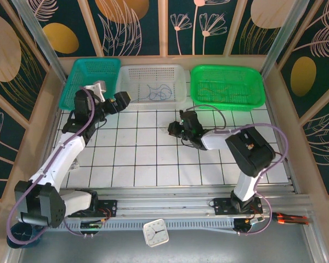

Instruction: Untangle the cables

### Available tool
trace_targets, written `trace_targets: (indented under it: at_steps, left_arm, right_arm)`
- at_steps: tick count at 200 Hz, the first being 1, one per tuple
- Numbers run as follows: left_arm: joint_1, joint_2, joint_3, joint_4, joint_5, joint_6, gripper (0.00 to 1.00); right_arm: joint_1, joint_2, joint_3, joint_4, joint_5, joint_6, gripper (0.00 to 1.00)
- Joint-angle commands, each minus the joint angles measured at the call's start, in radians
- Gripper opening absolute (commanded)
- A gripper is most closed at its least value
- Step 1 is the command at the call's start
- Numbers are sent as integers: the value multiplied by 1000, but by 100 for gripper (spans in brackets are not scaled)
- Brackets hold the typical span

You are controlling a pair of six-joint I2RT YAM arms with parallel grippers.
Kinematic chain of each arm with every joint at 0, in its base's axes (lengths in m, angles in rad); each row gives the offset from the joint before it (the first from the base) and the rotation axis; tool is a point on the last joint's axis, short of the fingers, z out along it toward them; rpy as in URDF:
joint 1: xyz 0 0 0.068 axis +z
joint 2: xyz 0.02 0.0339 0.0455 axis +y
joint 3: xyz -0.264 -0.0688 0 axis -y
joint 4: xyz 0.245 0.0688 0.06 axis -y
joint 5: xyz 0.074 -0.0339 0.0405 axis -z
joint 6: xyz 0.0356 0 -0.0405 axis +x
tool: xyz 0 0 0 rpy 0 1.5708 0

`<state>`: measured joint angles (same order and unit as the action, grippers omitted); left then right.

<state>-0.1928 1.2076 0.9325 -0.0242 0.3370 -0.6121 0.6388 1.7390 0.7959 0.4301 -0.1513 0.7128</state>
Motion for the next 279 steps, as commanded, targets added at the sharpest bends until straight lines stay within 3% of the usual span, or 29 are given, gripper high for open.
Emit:
trace_targets:
  at_steps: [1, 52, 121, 279]
  left_arm:
    - [-39, -18, -55, 56, 44, -41, 99]
    - [-148, 3, -173, 176, 77, -112, 99]
    - [-249, 72, -268, 345, 99, -195, 82]
    - [-303, 220, -256, 457, 79, -248, 53]
  right_arm:
    - [-5, -128, -50, 87, -39, -31, 0]
    - [-1, -297, -144, 147, -119, -62, 0]
    - [0, -361, -171, 177, -149, -32, 0]
    - [61, -392, -141, 188, -151, -20, 0]
